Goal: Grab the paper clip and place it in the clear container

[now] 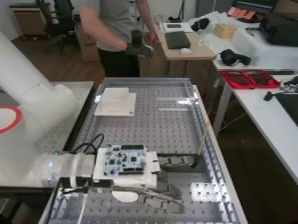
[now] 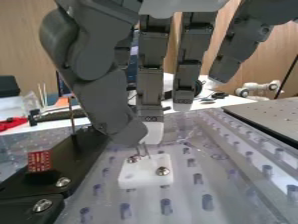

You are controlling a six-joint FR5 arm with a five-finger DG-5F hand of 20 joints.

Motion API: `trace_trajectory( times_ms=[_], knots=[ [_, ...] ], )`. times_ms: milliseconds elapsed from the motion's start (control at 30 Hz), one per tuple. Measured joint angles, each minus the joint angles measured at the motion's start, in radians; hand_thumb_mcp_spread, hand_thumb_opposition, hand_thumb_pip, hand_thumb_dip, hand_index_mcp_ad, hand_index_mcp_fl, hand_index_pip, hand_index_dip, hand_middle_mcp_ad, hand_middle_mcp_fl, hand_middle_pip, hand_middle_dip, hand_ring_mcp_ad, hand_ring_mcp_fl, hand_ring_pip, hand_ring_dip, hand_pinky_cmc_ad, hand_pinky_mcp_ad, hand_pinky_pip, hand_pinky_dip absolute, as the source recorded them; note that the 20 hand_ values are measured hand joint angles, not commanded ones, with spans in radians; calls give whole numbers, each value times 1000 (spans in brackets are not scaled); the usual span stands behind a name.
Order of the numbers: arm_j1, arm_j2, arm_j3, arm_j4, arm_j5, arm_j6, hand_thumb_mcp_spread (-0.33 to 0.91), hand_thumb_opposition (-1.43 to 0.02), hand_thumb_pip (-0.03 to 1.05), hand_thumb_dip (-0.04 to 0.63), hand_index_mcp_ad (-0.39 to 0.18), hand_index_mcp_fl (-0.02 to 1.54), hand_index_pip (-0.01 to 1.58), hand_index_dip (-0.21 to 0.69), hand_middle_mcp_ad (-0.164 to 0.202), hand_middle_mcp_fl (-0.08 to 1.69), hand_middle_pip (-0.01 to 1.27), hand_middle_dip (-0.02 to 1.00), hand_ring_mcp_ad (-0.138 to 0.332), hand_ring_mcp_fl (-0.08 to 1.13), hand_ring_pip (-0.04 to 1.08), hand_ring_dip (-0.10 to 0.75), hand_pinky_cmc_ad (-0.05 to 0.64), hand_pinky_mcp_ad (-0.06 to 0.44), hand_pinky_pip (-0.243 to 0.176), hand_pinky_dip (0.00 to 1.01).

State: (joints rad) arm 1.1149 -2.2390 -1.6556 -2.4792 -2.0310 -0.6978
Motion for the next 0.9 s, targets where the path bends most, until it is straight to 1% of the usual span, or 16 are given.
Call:
trace_trajectory(
  times_ms=[467,533,733,900],
  knots=[
    [3,-3,-1,4,4,8,649,-923,682,302,-171,206,101,-183,-113,689,770,737,30,494,110,513,443,230,66,195],
    [3,-3,-1,8,4,12,649,-922,682,302,-171,206,101,-183,-113,682,745,737,26,494,110,513,461,230,66,195],
    [2,-3,0,7,5,16,635,-915,682,302,-171,206,101,-183,-113,656,709,737,30,494,110,513,459,234,66,195],
    [1,-3,-1,13,3,16,635,-915,691,298,-171,206,101,-183,-113,658,709,733,30,494,110,513,459,234,65,195]
  ],
)
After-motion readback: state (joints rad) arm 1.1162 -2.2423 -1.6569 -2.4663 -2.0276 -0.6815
